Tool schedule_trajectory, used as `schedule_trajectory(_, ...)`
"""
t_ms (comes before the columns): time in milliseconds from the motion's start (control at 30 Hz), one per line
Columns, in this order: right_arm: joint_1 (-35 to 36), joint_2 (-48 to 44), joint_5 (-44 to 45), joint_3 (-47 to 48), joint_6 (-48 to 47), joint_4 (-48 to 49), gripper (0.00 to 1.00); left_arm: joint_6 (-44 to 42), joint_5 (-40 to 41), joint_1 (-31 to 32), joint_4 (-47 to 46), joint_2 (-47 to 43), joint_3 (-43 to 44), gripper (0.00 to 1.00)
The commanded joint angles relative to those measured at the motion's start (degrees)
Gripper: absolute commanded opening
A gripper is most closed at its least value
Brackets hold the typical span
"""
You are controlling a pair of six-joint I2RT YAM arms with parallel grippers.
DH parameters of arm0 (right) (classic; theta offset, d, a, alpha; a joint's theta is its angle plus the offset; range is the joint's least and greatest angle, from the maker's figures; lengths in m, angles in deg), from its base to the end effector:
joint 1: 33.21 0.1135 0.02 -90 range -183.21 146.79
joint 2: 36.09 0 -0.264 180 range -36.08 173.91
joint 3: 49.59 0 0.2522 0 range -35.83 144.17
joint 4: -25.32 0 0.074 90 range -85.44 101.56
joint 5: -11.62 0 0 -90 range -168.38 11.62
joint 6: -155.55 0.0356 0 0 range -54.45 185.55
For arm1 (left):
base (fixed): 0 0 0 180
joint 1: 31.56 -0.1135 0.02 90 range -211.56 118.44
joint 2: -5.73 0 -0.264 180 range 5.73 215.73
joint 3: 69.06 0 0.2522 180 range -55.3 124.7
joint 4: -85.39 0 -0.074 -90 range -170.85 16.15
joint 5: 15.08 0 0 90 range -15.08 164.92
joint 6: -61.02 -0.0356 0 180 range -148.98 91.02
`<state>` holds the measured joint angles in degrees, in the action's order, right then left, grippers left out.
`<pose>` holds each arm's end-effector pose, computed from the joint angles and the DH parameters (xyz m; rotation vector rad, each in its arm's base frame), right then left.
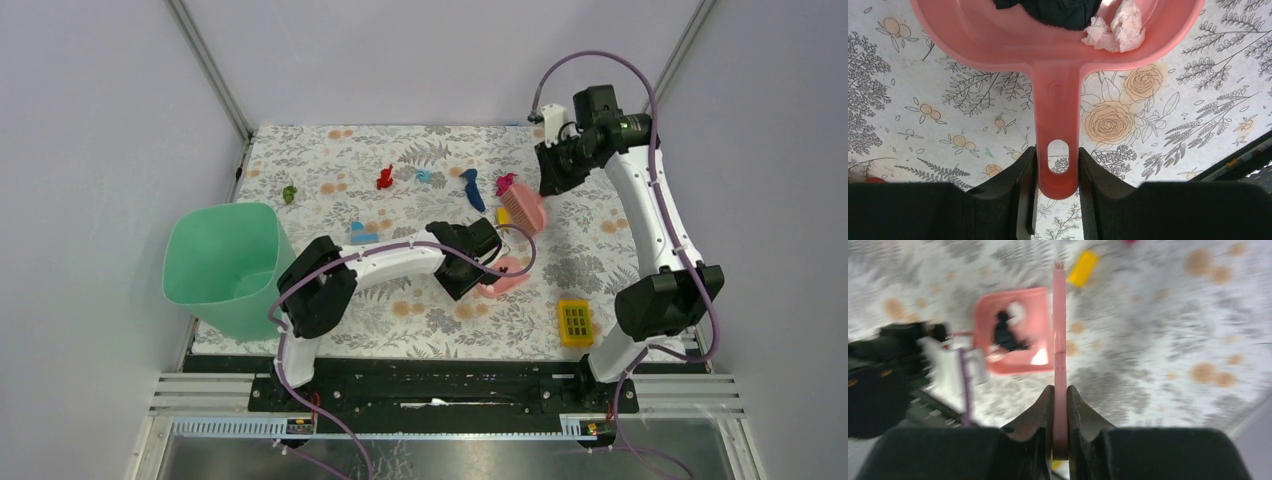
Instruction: Sweep away the paper scraps from the table
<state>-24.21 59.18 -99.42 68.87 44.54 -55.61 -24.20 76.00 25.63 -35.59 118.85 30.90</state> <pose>0.3272 0.0648 0.3850 -0.7831 2.3987 0.3891 0.2188 -0.3382 0.1945 1.2583 2.5662 -0.2076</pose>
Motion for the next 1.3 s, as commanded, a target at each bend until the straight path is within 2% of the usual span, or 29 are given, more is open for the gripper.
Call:
schedule_trajectory(0, 0.07, 4.2, 19.6, 6.23, -7.13, 5.72, 0.0, 0.37, 0.39, -0.32, -2.14, -4.21, -0.89, 0.0)
schedule_trajectory(100, -0.42, 6.87, 33.79, 4.73, -13.26, 17.93, 0.0, 0.45, -0.51, -0.32, -2.13, -4.14, -1.17, 0.0)
schedule_trajectory(200, -2.39, 11.53, 37.74, 5.56, -18.65, 26.4, 0.0, 0.43, -0.81, -0.32, -2.12, -4.0, -1.5, 0.0)
schedule_trajectory(367, -4.3, 21.44, 42.12, 11.03, -23.31, 32.36, 0.0, 0.45, -1.93, -0.32, -2.01, -4.06, -1.74, 0.0)
schedule_trajectory(500, -5.12, 27.28, 46.53, 11.57, -28.71, 42.02, 0.0, 0.12, -2.67, -0.39, -1.19, -3.78, -1.62, 0.0)
schedule_trajectory(767, -7.67, 40.57, 47.74, 21.71, -38.1, 51.74, 0.0, 0.06, -4.42, -1.23, -1.2, -3.99, -1.79, 0.0)
schedule_trajectory(900, -8.28, 45.44, 45.9, 25.58, -40.71, 53.46, 0.0, 0.05, -5.26, -1.71, -1.16, -3.96, -1.84, 0.0)
schedule_trajectory(1100, -8.55, 46.08, 37.8, 24.57, -41.69, 51.66, 0.0, 0.04, -5.34, -2.4, -1.13, -3.87, -1.99, 0.0)
schedule_trajectory(1267, -8.48, 42.76, 35.45, 21.94, -39.7, 44.21, 0.0, 0.01, -5.08, -2.62, -0.71, -4.21, -1.79, 0.0)
